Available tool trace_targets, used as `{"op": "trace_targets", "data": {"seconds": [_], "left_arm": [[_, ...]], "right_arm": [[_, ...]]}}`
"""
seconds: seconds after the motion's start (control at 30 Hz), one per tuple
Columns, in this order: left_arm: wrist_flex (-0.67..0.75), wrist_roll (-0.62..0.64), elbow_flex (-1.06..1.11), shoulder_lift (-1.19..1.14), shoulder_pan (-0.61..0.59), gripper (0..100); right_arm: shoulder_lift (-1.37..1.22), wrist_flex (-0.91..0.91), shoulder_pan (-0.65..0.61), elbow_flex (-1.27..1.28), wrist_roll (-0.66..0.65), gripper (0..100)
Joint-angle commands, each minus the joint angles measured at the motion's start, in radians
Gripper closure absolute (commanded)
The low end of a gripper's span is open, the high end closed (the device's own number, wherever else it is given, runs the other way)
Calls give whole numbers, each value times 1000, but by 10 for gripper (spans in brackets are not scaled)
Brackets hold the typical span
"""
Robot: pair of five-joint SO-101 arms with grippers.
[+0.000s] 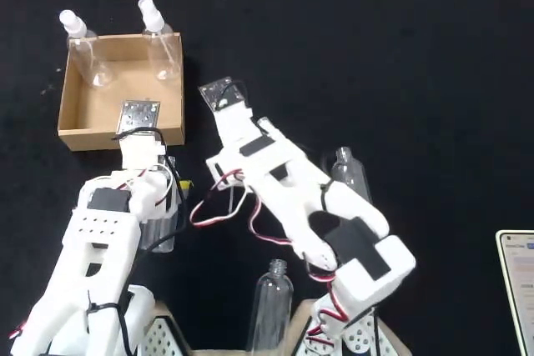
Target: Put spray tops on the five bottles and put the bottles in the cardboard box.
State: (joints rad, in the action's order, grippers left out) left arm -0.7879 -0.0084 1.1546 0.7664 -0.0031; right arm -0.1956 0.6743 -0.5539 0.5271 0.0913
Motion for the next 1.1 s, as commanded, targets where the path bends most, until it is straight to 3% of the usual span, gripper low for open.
{"op": "trace_targets", "data": {"seconds": [0.0,0.07,0.23,0.47,0.6,0.83,0.93,1.07], "left_arm": [[17,9,-7,25,5,819],[15,9,-7,25,5,819],[15,9,-7,25,5,819],[18,9,-5,25,5,819],[18,9,-5,25,5,819],[18,9,-5,25,5,819],[18,9,-5,25,5,819],[18,9,-4,25,5,819]], "right_arm": [[1,58,-3,-70,-11,920],[27,64,17,-65,-8,992],[189,71,64,18,-21,988],[394,241,0,174,-321,988],[389,264,21,231,-405,983],[389,499,25,-25,-330,765],[377,522,-15,-173,-198,819],[309,368,-40,-203,-78,874]]}}
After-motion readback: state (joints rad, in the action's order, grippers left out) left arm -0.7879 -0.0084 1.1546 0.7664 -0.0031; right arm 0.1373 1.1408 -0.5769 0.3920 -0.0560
